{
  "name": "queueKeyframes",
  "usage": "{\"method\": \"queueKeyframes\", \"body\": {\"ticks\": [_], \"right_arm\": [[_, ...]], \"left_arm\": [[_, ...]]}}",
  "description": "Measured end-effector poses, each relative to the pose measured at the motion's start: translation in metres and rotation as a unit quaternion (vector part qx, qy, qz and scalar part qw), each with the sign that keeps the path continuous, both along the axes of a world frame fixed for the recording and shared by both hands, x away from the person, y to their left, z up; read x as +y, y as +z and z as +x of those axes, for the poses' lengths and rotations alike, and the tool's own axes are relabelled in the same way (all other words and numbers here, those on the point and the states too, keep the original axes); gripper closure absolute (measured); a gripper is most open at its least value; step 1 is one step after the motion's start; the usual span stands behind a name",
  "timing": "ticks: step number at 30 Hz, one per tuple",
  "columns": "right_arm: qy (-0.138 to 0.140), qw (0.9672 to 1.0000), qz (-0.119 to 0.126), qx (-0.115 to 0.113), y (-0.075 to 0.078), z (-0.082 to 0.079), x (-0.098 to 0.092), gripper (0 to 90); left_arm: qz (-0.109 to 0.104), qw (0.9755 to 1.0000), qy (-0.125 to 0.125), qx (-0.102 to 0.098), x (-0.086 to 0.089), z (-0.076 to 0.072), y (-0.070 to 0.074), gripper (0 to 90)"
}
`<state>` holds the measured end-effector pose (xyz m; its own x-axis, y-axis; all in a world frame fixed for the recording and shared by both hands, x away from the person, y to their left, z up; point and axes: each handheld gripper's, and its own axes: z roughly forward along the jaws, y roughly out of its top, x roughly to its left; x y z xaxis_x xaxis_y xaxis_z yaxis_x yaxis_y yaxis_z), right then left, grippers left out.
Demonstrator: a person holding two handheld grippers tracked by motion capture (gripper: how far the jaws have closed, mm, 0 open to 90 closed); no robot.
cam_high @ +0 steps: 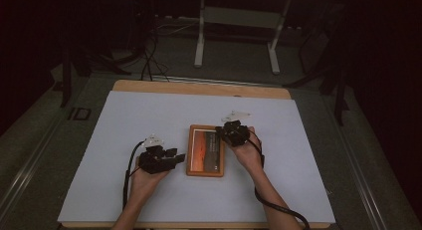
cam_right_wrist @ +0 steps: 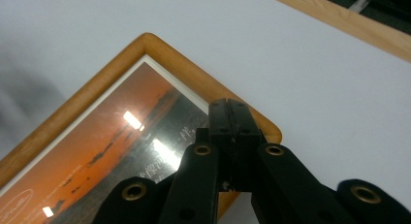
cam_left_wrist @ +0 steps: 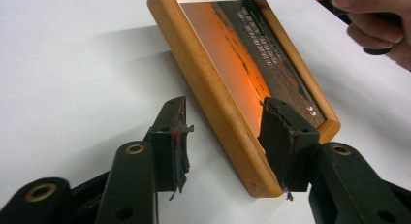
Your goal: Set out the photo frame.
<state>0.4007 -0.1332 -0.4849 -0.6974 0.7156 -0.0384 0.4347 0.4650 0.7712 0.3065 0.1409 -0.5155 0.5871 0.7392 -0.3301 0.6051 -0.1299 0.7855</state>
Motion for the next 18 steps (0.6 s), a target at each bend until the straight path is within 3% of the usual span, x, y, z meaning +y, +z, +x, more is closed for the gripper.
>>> {"method": "queueKeyframes", "body": {"ticks": [13, 18], "right_arm": [[-0.011, 0.9999, -0.009, 0.003, -0.007, 0.004, -0.005, 90.0], [-0.023, 0.9996, -0.013, 0.013, -0.013, 0.008, -0.013, 90.0]], "left_arm": [[-0.017, 0.9998, 0.007, -0.003, 0.002, 0.0, 0.002, 45.8], [-0.023, 0.9997, 0.007, -0.002, 0.003, 0.001, 0.003, 45.1]]}}
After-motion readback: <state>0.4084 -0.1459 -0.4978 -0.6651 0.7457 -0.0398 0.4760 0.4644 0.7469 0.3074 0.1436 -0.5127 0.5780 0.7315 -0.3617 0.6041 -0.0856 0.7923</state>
